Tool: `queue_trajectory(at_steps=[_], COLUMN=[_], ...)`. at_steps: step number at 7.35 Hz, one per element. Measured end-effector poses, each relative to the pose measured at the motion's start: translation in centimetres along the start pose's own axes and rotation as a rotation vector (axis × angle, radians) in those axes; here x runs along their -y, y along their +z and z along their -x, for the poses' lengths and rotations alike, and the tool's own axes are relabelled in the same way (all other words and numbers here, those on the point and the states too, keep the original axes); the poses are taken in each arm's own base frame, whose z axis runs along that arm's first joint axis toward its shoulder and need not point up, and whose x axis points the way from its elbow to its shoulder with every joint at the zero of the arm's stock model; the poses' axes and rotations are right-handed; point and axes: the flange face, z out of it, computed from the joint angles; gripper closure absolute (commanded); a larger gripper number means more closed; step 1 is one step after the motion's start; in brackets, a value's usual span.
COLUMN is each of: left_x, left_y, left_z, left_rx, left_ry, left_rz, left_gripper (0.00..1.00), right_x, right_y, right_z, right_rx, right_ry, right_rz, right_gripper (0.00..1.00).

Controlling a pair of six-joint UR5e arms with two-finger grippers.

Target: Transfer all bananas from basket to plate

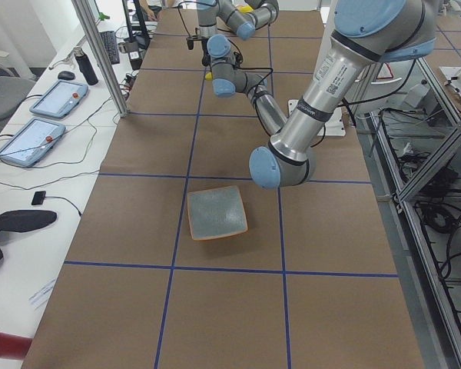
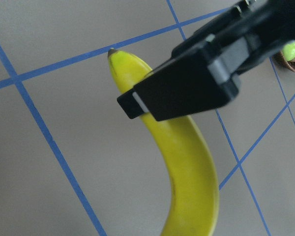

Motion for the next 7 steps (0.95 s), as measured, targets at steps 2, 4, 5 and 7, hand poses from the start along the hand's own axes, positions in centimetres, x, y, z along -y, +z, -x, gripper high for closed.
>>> queue_trajectory(at_steps=[2, 4, 5, 7], left_x=[-0.1, -0.3, -0.5, -0.8], left_y=[1.3, 1.8, 2.1, 2.4], left_z=[-0.7, -1.0, -1.2, -1.4], left_rx=[0.003, 0.004, 0.001, -0.003], left_ry=[0.0, 0.002, 0.003, 0.004], left_rz=[-0.019, -0.023, -0.019, -0.013], left_gripper=[0.03, 0.03, 0.06, 0.31], right_x=[0.0, 0.0, 0.0, -0.1], right_y=[-0.3, -0.8, -0.9, -0.9], right_z=[0.6, 1.2, 1.5, 1.6], right_rx=[0.008, 0.016, 0.019, 0.02], right_ry=[0.001, -0.005, -0.009, -0.015], right_rz=[-0.001, -0.002, -0.003, -0.002], right_gripper=[1.0, 1.0, 1.0, 1.0])
